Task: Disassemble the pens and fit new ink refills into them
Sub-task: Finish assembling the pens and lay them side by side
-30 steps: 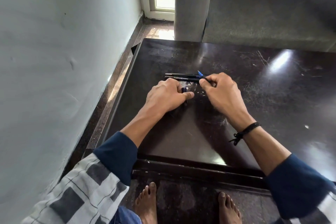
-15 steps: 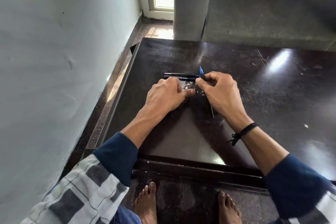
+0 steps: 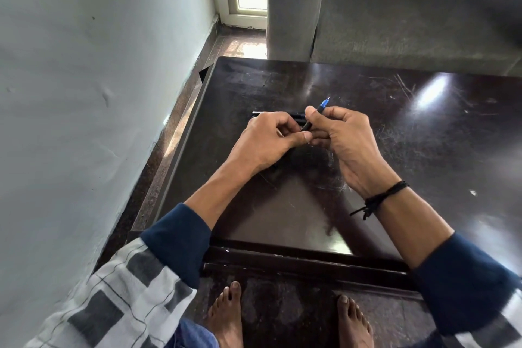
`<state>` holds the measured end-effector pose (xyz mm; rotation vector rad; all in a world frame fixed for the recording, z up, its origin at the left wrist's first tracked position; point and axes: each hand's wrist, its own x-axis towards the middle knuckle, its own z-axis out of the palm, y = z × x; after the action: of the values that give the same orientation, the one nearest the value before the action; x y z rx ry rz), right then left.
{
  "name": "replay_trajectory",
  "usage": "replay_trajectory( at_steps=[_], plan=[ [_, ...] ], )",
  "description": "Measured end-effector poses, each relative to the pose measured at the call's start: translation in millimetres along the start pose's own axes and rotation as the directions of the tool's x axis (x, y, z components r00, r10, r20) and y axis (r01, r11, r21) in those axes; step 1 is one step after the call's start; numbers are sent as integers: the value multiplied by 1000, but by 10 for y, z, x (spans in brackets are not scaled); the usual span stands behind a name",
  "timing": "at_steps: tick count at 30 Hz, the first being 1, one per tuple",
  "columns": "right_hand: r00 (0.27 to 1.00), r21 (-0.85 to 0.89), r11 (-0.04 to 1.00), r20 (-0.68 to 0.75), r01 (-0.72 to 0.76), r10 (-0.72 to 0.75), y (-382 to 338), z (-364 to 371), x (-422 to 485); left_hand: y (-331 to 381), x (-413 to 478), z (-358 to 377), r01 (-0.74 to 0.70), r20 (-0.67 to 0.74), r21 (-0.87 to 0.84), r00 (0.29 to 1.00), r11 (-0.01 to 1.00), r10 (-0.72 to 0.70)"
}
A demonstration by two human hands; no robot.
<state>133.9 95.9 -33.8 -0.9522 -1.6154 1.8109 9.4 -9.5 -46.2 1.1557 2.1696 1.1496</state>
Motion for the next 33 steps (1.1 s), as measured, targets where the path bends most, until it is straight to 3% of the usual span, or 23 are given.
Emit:
replay_trajectory(
  at_steps=[5,11,15,18,24,33],
  plan=[
    [998,-76,997,-56,30,-34,9,-17,11,41,-21,23,-16,7,64,1000,998,16],
    [994,-181,978,-22,101,-107,14,11,0,80,-50,24,-36,103,132,994,991,23],
    [995,-182,979,5,95,-95,8,-8,17,100,-38,-7,-55,138,102,990,993,41],
    [997,-171,982,0,75,-76,6,-4,27,88,-47,24,-42,141,-17,989,999,44],
    [996,-186,979,12,84,-83,-2,29,20,35,-25,53,-84,23,-67,996,994,86],
    [997,-156,985,5,80,-81,14,-30,44,43,-26,62,-88,112,-80,989,993,97]
  ],
)
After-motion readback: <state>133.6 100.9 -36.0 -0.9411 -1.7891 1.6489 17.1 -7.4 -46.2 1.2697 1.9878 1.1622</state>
